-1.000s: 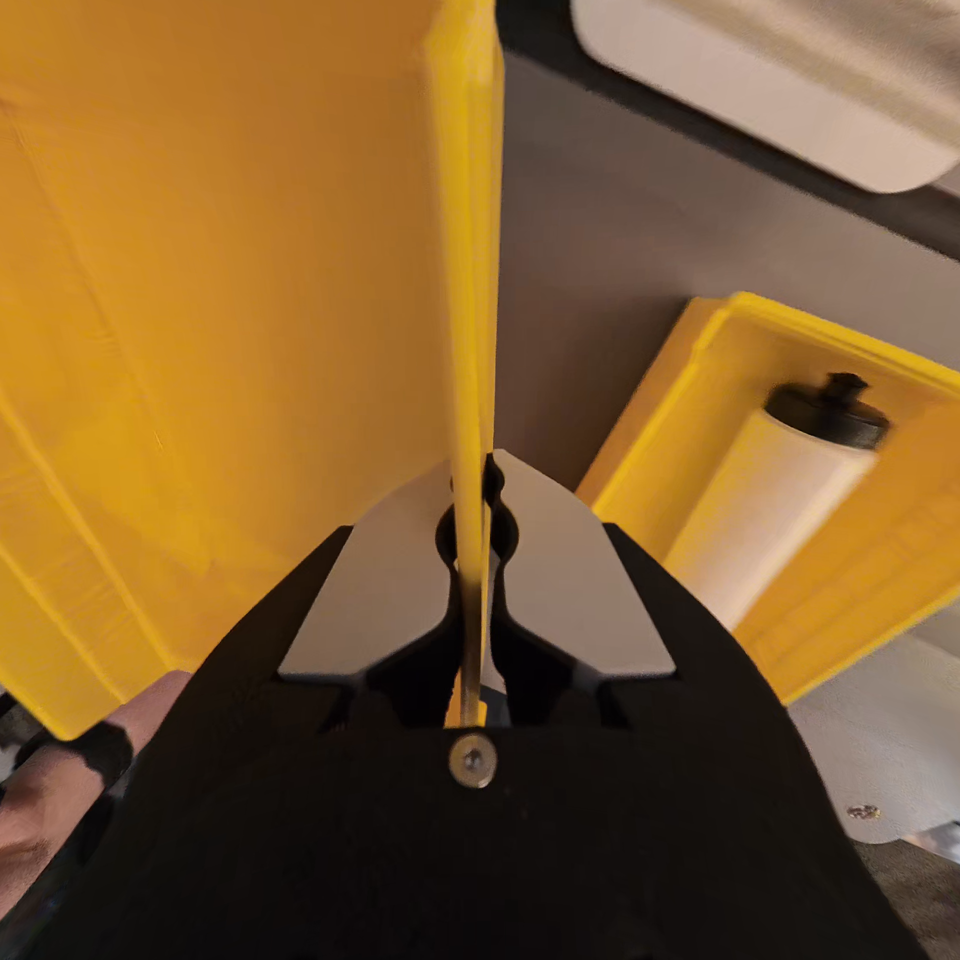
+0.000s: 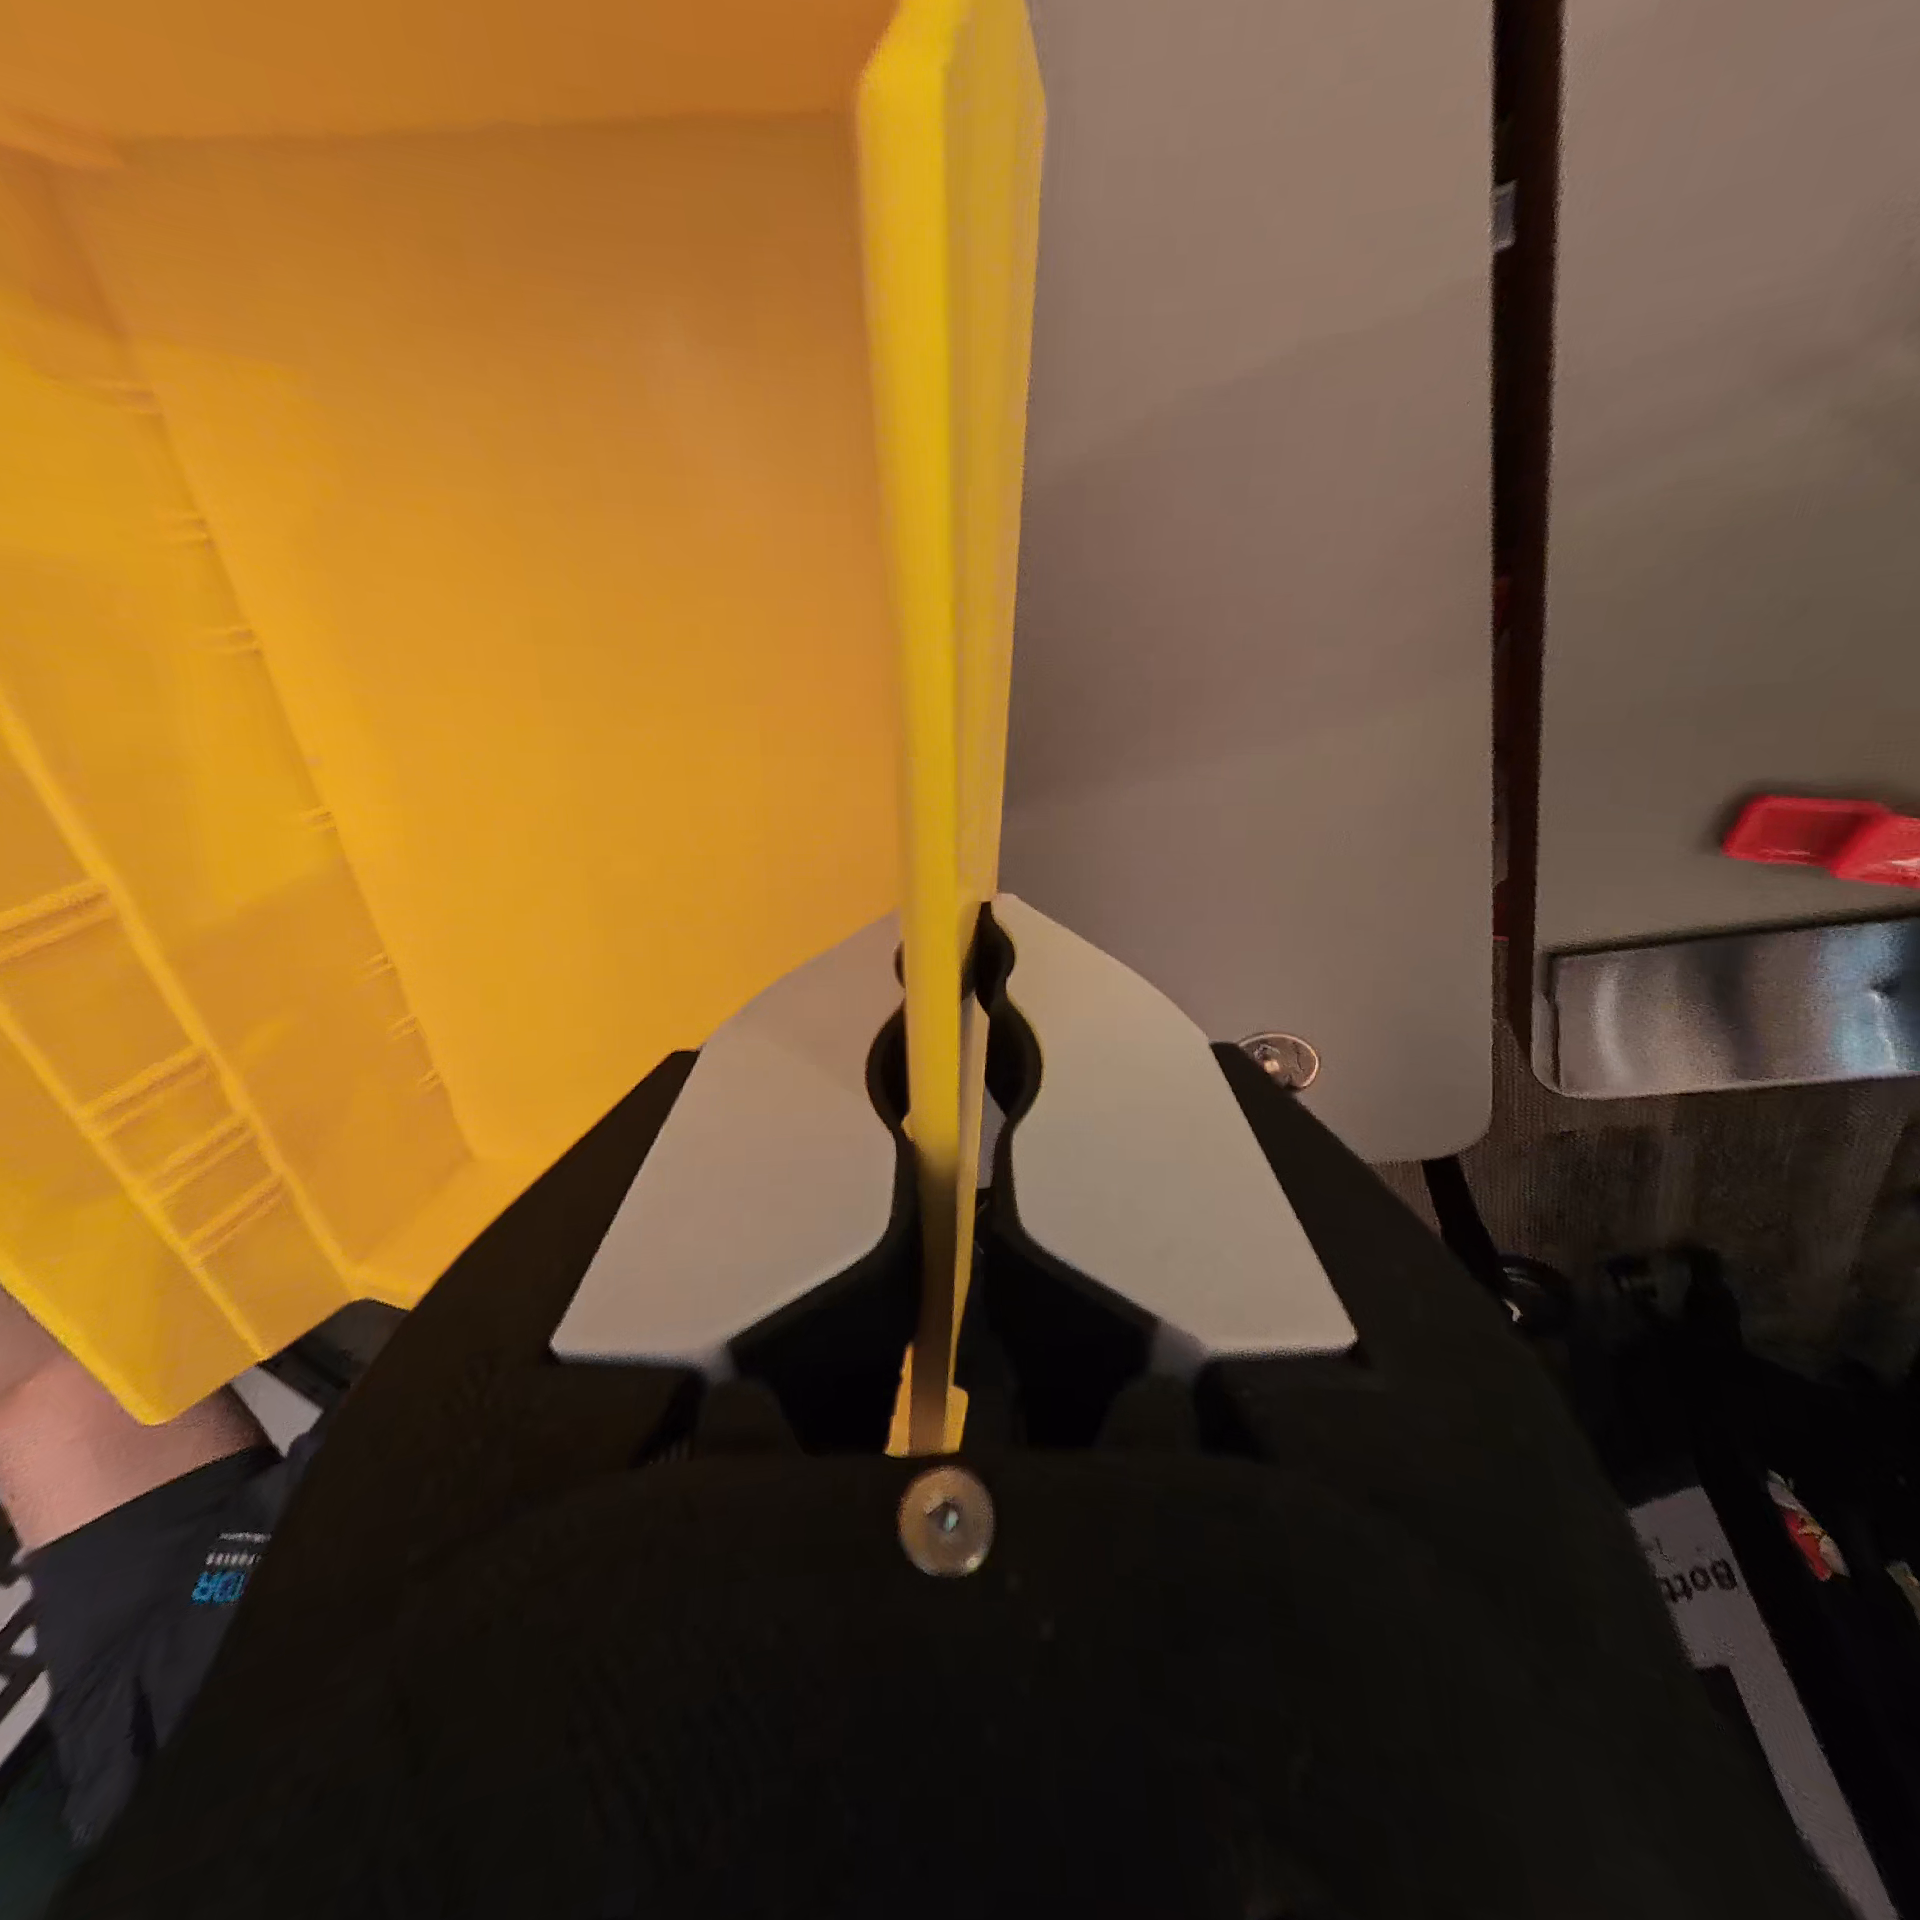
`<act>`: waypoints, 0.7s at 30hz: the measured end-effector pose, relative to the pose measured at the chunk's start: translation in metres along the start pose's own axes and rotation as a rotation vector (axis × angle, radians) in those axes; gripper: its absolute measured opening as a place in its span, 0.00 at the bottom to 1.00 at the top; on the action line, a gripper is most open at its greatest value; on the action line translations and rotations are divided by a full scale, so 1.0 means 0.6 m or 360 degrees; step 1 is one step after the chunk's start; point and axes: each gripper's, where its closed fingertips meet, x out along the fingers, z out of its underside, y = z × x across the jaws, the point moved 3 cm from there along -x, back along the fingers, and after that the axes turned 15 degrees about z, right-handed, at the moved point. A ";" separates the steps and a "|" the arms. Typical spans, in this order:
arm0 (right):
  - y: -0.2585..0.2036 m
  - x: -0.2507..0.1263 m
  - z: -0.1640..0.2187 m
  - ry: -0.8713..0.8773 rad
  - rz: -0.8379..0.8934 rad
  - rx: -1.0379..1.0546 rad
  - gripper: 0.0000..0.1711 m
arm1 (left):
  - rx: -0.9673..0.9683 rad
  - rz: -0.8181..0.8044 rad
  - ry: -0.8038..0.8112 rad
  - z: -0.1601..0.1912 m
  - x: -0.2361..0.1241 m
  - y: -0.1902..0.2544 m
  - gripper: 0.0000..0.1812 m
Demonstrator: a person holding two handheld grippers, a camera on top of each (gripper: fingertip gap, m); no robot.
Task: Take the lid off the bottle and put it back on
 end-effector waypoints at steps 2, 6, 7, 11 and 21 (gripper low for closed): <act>-0.004 0.021 -0.004 -0.0028 -0.0033 -0.0027 0.05 | -0.0073 -0.0088 -0.0132 -0.008 0.014 -0.015 0.34; -0.020 0.041 -0.024 0.0006 -0.0074 -0.0078 0.06 | -0.0241 -0.0200 -0.0525 0.015 0.046 -0.041 0.37; -0.024 0.043 -0.029 0.0014 -0.0076 -0.0087 0.06 | -0.0314 -0.0138 -0.0568 0.017 0.054 -0.036 0.35; -0.048 0.051 -0.046 0.0034 -0.0083 -0.0146 0.06 | -0.0512 0.0077 -0.0626 0.021 0.070 -0.022 0.15; -0.109 0.078 -0.054 0.0046 -0.0066 -0.0285 0.07 | -0.0625 0.0054 -0.0615 0.037 -0.010 -0.105 0.09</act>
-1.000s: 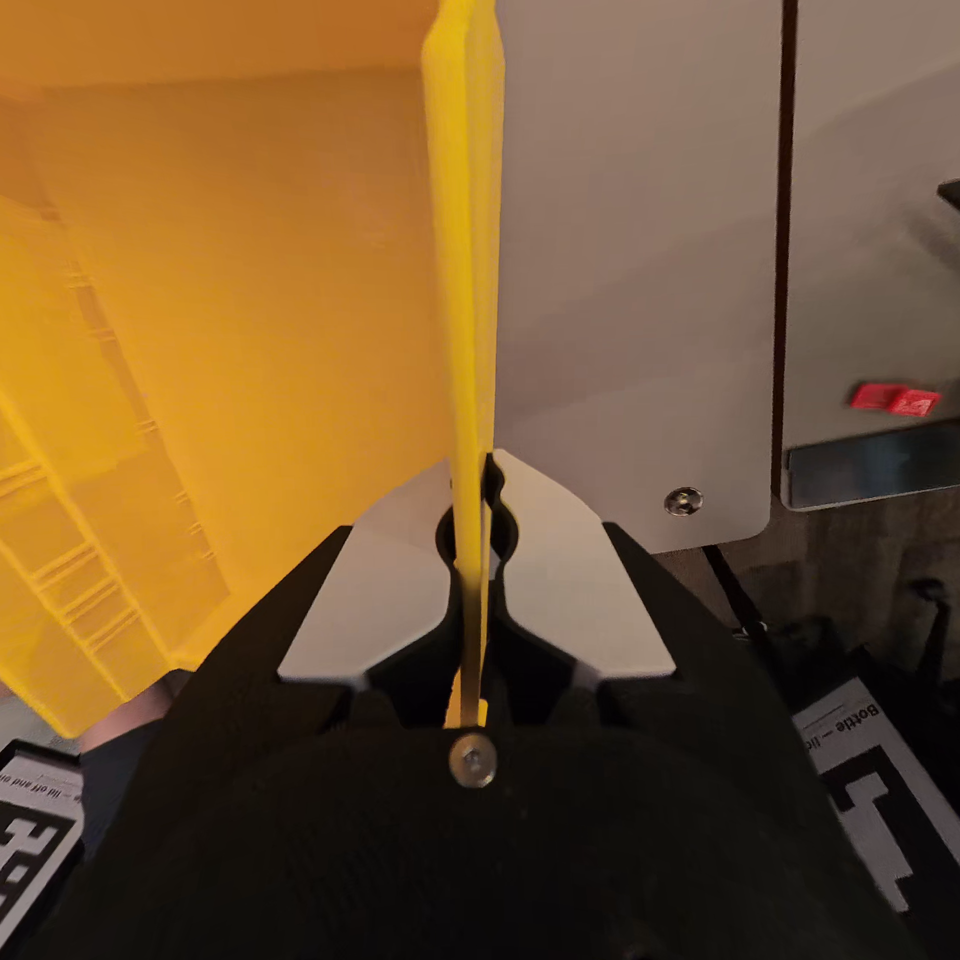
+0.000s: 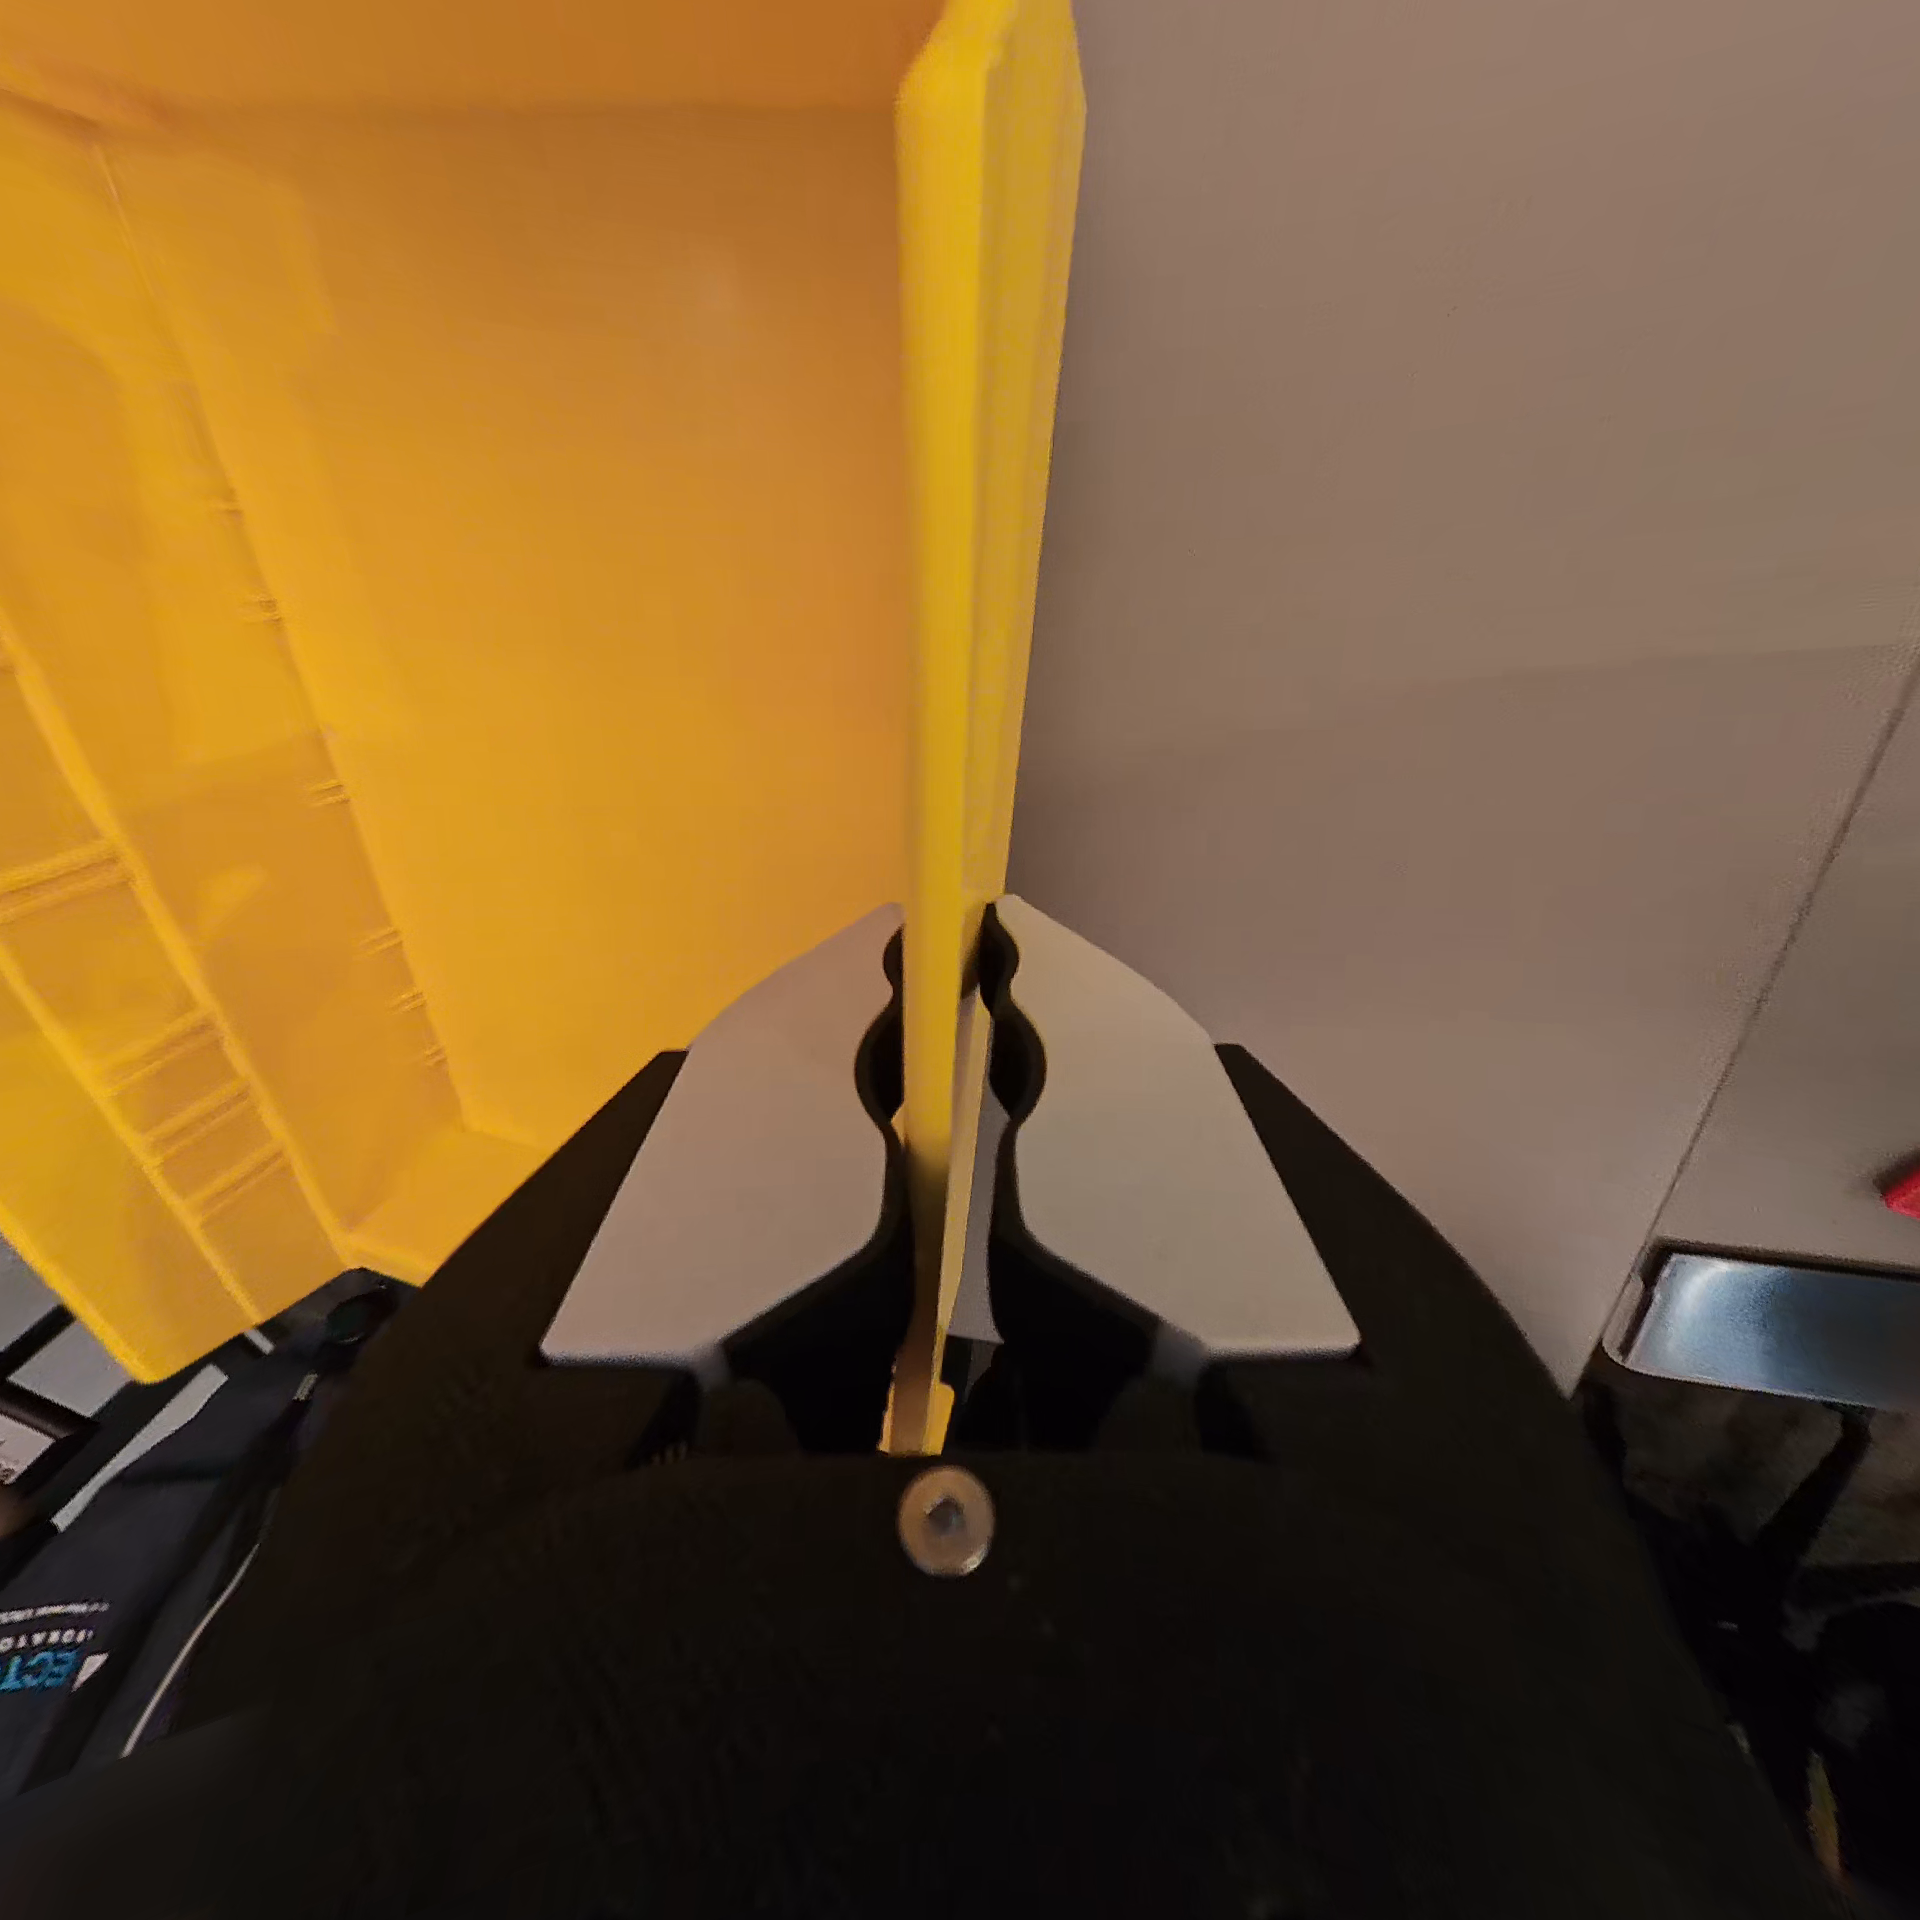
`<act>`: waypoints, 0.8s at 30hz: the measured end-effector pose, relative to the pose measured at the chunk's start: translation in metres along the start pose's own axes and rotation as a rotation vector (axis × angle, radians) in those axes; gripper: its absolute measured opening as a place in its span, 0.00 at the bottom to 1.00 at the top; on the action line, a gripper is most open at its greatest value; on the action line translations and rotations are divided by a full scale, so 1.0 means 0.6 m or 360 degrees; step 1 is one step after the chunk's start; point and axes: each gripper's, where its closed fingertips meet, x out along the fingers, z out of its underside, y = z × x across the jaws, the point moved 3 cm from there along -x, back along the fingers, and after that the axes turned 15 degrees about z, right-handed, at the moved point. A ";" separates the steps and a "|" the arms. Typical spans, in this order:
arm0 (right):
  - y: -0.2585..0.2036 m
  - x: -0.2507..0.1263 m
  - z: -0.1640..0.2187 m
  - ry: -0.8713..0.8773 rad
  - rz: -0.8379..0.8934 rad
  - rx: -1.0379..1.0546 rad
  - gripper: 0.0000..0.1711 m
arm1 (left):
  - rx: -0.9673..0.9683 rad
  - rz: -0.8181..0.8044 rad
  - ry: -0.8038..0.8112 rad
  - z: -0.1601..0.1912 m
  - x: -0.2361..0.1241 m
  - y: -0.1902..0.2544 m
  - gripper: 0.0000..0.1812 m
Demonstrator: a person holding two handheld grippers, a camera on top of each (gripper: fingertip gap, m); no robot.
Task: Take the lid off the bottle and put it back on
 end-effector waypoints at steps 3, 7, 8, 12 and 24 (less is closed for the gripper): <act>-0.024 0.003 -0.006 0.0041 -0.0037 -0.0048 0.08 | -0.0086 0.0026 0.0078 0.025 -0.045 -0.052 0.09; -0.057 0.001 -0.028 0.0087 -0.0083 -0.0065 0.07 | -0.0164 -0.0090 0.0172 0.067 -0.119 -0.135 0.08; -0.067 0.000 -0.035 0.0088 -0.0099 -0.0072 0.07 | -0.0174 -0.0137 0.0194 0.077 -0.137 -0.156 0.07; -0.108 0.002 -0.063 0.0070 -0.0153 -0.0092 0.07 | -0.0244 -0.0262 0.0292 0.116 -0.202 -0.231 0.05; -0.169 0.039 -0.131 0.0075 -0.0084 -0.0090 0.08 | -0.0389 -0.0414 0.0458 0.197 -0.304 -0.348 0.03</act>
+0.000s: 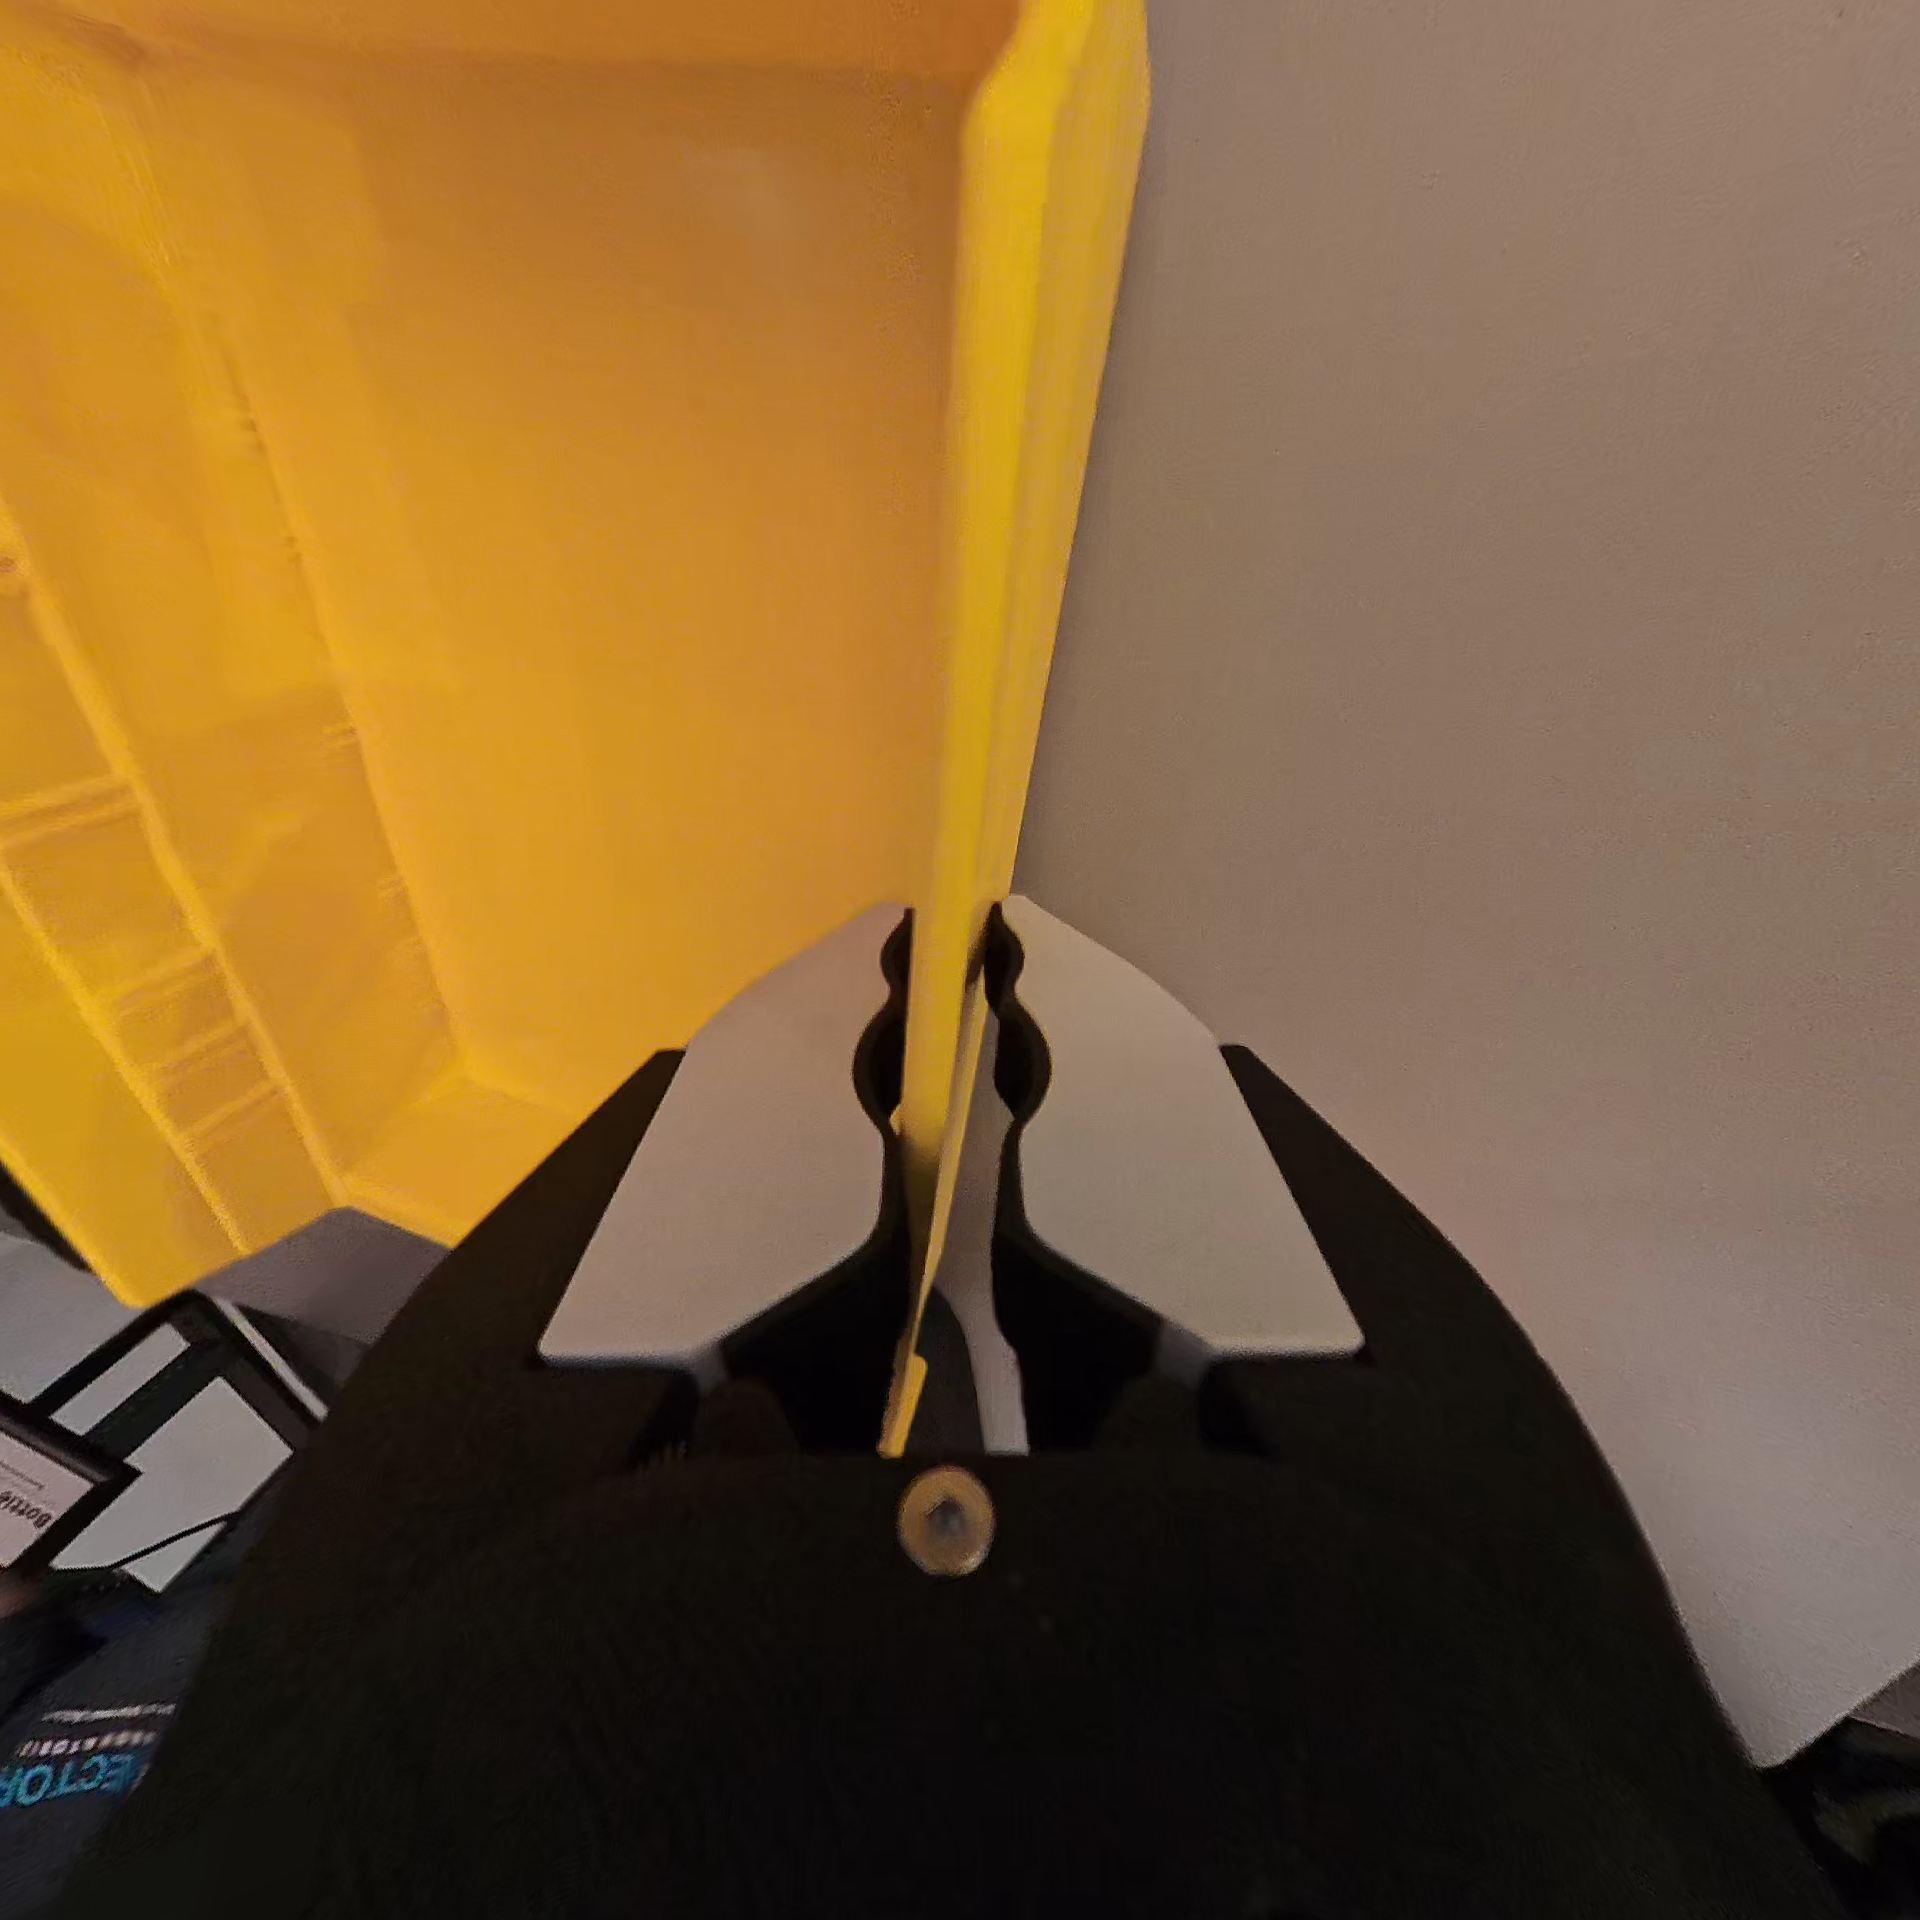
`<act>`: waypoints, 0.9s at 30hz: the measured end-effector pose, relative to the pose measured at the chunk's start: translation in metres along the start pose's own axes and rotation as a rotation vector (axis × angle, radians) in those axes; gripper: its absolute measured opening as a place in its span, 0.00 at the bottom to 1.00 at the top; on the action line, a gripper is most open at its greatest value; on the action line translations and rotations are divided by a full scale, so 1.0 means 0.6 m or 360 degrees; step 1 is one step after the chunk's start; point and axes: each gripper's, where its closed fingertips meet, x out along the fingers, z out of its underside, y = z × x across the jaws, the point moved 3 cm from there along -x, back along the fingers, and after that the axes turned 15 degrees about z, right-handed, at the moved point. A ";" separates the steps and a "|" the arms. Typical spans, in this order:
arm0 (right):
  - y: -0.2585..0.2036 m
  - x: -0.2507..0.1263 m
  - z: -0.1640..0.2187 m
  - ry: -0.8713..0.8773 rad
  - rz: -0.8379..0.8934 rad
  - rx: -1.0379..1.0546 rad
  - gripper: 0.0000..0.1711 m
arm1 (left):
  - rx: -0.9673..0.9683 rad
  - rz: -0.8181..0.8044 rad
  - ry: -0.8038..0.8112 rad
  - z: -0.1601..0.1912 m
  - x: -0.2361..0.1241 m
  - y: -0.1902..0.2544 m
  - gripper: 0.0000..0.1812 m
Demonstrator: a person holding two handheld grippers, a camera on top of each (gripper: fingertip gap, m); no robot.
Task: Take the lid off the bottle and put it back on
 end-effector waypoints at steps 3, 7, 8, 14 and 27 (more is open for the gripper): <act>0.005 0.011 0.000 -0.0016 0.0024 -0.0028 0.07 | 0.0017 -0.0006 0.0053 -0.003 -0.009 -0.019 0.03; 0.010 0.015 -0.001 0.0002 -0.0005 -0.0067 0.07 | 0.0126 -0.0048 0.0078 -0.005 -0.018 -0.034 0.02; 0.011 0.015 -0.001 0.0002 0.0011 -0.0095 0.07 | 0.0145 -0.0058 0.0080 -0.006 -0.019 -0.038 0.02; 0.011 0.015 -0.001 0.0004 0.0130 -0.0145 0.03 | 0.0155 -0.0071 0.0096 -0.007 -0.029 -0.056 0.02; 0.016 0.015 -0.010 0.0001 0.0144 -0.0081 0.03 | 0.0193 -0.0114 0.0143 -0.018 -0.043 -0.082 0.02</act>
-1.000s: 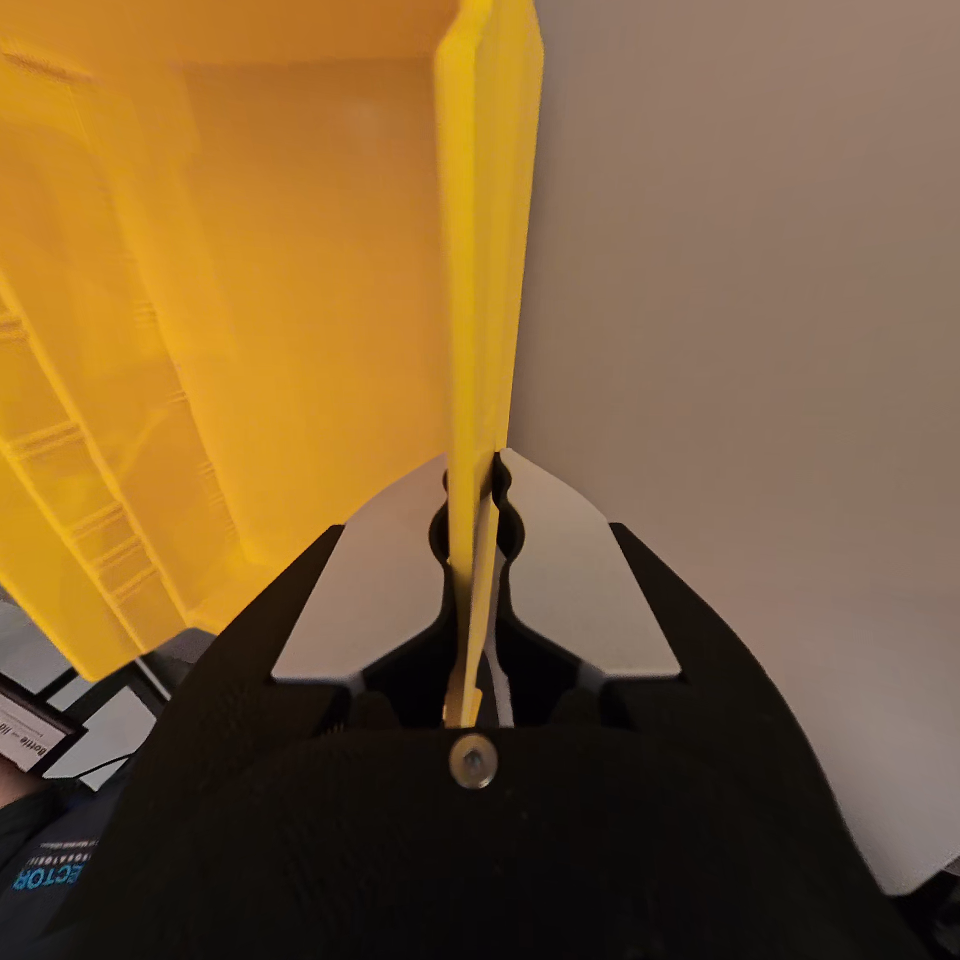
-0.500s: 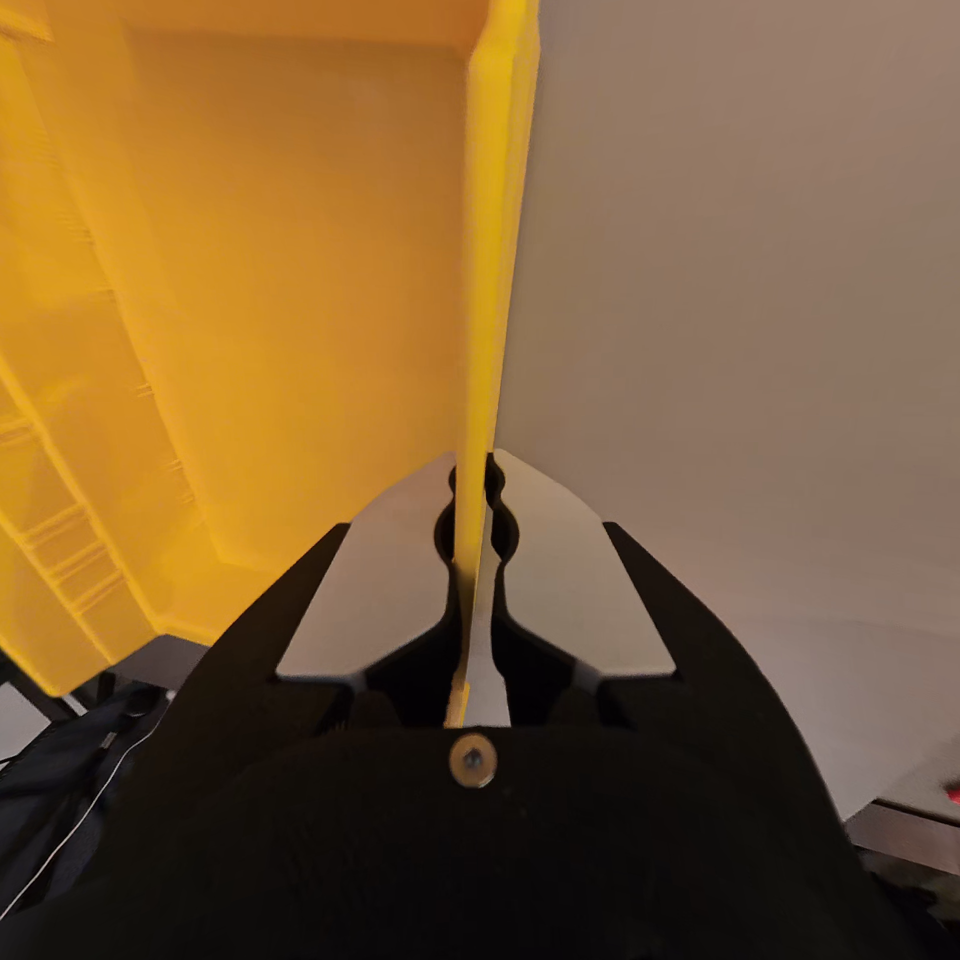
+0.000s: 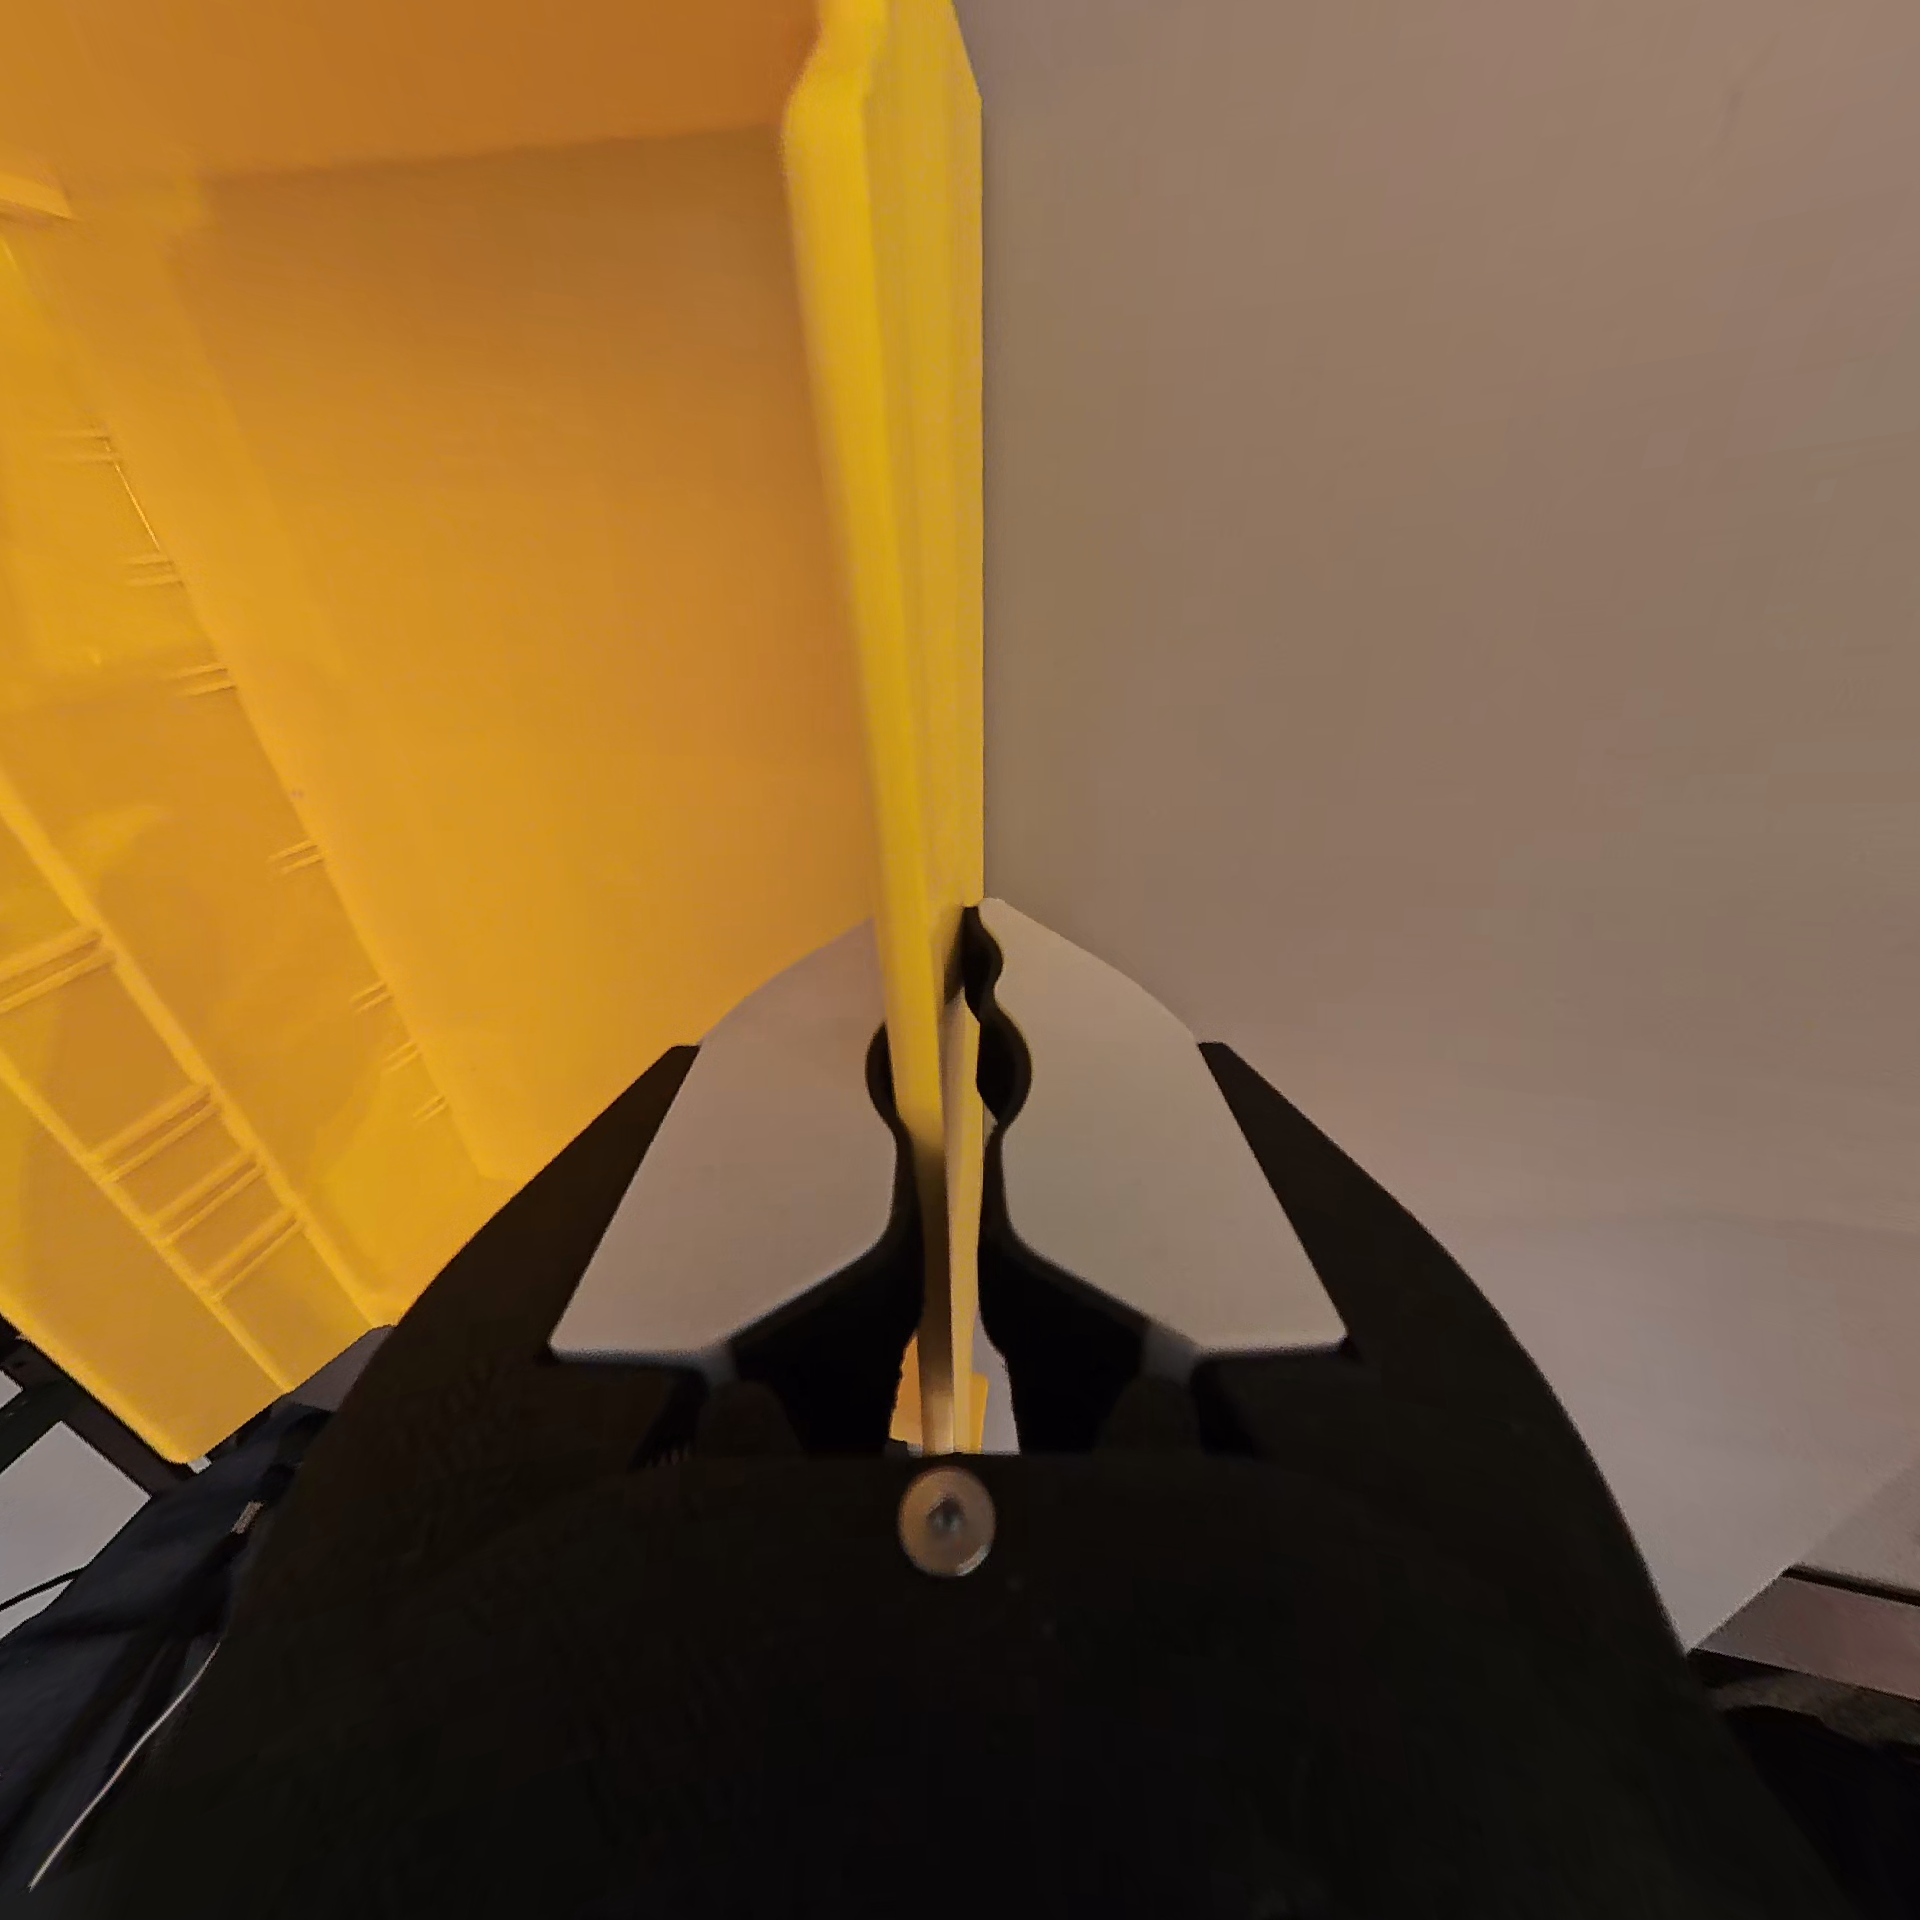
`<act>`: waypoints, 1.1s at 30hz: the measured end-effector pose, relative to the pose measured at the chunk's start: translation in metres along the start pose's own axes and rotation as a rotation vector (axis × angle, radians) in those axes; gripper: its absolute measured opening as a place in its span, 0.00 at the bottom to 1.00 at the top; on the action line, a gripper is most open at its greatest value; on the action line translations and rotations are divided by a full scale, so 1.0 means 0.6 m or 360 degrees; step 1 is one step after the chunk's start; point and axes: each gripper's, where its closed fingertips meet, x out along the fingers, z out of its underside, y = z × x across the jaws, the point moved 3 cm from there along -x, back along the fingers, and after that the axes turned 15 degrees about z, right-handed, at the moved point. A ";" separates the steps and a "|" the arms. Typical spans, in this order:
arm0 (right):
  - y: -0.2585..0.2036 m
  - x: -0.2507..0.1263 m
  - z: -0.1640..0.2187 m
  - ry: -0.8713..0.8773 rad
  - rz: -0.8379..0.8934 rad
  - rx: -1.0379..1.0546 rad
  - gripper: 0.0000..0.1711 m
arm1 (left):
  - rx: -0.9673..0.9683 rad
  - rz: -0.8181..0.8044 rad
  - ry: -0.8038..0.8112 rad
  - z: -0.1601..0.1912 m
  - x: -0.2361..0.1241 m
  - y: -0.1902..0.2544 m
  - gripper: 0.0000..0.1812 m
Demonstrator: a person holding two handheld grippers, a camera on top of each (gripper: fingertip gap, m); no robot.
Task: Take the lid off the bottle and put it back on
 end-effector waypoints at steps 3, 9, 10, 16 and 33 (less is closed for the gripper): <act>0.003 0.000 -0.001 0.0002 0.0003 0.0016 0.03 | -0.0002 -0.0003 0.0006 -0.002 -0.001 -0.004 0.02; 0.005 0.000 0.005 -0.0004 0.0009 0.0027 0.03 | -0.0057 0.0007 -0.0015 0.021 -0.009 -0.010 0.02; 0.005 0.000 0.007 -0.0009 0.0008 0.0024 0.03 | -0.0040 0.0009 -0.0006 0.024 -0.010 -0.012 0.02; 0.006 0.000 0.022 -0.0003 0.0013 -0.0001 0.04 | 0.0069 0.0005 0.0021 0.038 -0.014 -0.015 0.02; 0.016 0.001 0.028 0.0001 0.0023 -0.0005 0.04 | 0.0044 0.0025 0.0070 0.072 -0.012 0.000 0.02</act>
